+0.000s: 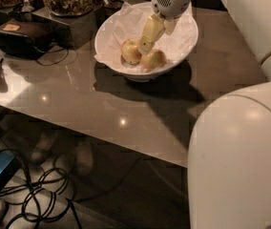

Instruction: Pick apple from white bowl

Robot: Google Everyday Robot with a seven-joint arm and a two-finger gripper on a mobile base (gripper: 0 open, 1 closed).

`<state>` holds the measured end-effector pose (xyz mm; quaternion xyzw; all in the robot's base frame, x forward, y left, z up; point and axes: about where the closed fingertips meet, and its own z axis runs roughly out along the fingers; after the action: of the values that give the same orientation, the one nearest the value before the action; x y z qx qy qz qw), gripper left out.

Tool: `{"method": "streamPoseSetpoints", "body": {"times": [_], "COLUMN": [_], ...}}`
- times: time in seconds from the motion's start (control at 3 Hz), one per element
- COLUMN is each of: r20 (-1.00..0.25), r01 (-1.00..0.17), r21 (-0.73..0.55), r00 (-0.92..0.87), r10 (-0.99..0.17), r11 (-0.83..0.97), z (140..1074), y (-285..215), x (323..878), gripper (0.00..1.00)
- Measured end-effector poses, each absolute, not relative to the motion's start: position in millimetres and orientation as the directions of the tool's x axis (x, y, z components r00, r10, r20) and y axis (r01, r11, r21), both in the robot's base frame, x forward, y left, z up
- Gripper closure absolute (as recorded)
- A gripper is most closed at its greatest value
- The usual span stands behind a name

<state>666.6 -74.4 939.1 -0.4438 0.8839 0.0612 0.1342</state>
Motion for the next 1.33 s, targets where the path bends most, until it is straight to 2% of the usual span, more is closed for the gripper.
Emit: {"method": "streamPoseSetpoints", "body": {"times": [0.67, 1.33], "r20": [-0.269, -0.246], "r01": [-0.798, -0.801], "r21": [-0.007, 0.021], "r00": [-0.578, -0.584], "r10": [-0.770, -0.774], "r11": [0.602, 0.598], "z": [927, 908], "y": [-78, -80], "x": [673, 676], "gripper": [0.22, 0.22]}}
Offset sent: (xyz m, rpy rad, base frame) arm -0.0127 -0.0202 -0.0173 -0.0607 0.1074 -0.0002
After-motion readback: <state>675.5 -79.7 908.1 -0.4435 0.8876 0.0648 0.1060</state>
